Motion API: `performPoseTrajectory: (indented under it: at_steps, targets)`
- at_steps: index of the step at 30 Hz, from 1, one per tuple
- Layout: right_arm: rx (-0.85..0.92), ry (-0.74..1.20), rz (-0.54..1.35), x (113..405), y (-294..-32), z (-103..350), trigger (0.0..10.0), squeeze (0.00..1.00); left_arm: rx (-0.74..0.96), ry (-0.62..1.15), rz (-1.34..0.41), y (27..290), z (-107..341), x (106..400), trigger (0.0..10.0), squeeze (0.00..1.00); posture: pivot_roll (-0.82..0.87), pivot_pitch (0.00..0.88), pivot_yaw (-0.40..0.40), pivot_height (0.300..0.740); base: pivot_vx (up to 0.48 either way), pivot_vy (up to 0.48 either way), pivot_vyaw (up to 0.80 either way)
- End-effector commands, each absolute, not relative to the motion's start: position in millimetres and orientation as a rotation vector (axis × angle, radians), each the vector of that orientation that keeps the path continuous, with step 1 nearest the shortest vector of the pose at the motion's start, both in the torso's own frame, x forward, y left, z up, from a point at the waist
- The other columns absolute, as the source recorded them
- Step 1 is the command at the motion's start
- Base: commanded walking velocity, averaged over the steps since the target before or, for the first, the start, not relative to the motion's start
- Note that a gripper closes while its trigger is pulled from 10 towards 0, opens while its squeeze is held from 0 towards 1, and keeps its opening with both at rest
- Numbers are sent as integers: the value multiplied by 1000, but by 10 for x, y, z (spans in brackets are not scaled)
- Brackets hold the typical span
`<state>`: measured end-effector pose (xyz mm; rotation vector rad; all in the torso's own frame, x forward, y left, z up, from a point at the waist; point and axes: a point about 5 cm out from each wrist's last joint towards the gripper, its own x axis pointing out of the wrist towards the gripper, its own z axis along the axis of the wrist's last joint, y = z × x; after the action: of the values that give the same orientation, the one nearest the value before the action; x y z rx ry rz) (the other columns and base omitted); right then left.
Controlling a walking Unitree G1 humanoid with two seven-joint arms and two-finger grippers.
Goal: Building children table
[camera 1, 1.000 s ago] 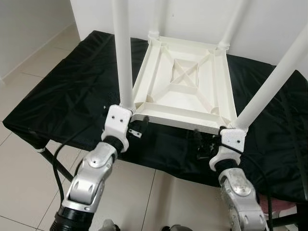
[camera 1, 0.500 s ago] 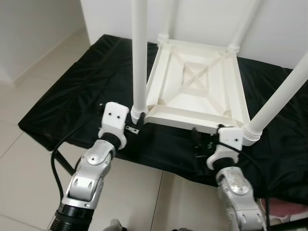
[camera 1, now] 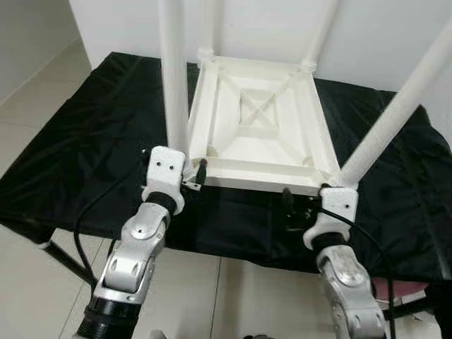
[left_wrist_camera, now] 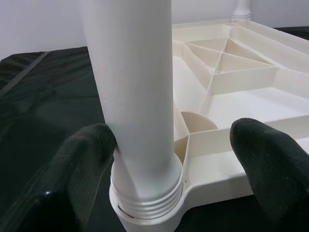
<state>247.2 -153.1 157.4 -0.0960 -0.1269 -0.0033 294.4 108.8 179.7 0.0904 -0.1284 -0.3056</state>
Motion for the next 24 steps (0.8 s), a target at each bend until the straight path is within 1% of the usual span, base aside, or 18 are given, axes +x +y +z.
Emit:
performPoseTrajectory:
  at_steps: [1, 5, 7, 11, 12, 14, 15, 17, 18, 20, 24]
  targets:
    - [-102, -113, -16, 2461, -1562, 1549, 10000, 0, 97, -102, -353, 988, 1739, 2946, 10000, 0, -66, 101, -7, 740, 0, 0, -800]
    - [-105, -114, -3, 2459, -1550, 1549, 10000, 0, 99, -95, -348, 996, 1720, 2948, 10000, 0, -67, 102, -7, 740, 0, 0, -794]
    - [-115, -98, 90, 2434, -1474, 1533, 10000, 0, 104, -73, -341, 1042, 1675, 2938, 10000, 0, -68, 102, -5, 740, 0, 0, -778]
    - [-123, -81, 157, 2408, -1423, 1512, 10000, 0, 109, -56, -335, 1083, 1638, 2928, 10000, 0, -68, 102, -5, 740, 0, 0, -775]
    - [-153, -80, 220, 2365, -1395, 1507, 10000, 0, 140, -24, -307, 1221, 1548, 2877, 10000, 0, -73, 107, 2, 740, 0, 0, -781]
    - [-153, -80, 220, 2365, -1395, 1507, 10000, 0, 140, -24, -307, 1221, 1548, 2877, 10000, 0, -73, 107, 2, 740, 0, 0, -781]
    - [-183, -75, 308, 2309, -1357, 1507, 10000, 0, 190, 28, -254, 1448, 1409, 2766, 10000, 0, -69, 109, 1, 740, 0, 0, -800]
    - [-183, -75, 308, 2309, -1357, 1507, 10000, 0, 190, 28, -254, 1448, 1409, 2766, 10000, 0, -69, 109, 1, 740, 0, 0, -800]
    - [-183, -73, 327, 2299, -1350, 1512, 10000, 0, 210, 48, -236, 1525, 1363, 2711, 10000, 0, -64, 110, 0, 740, 0, 0, -800]
    - [-175, -76, 324, 2315, -1353, 1525, 10000, 0, 210, 56, -219, 1558, 1346, 2665, 10000, 0, -57, 110, -4, 740, 0, 0, -800]
    - [-168, -84, 314, 2358, -1353, 1545, 10000, 0, 192, 50, -201, 1538, 1355, 2615, 10000, 0, -45, 107, -12, 740, 0, 0, -800]
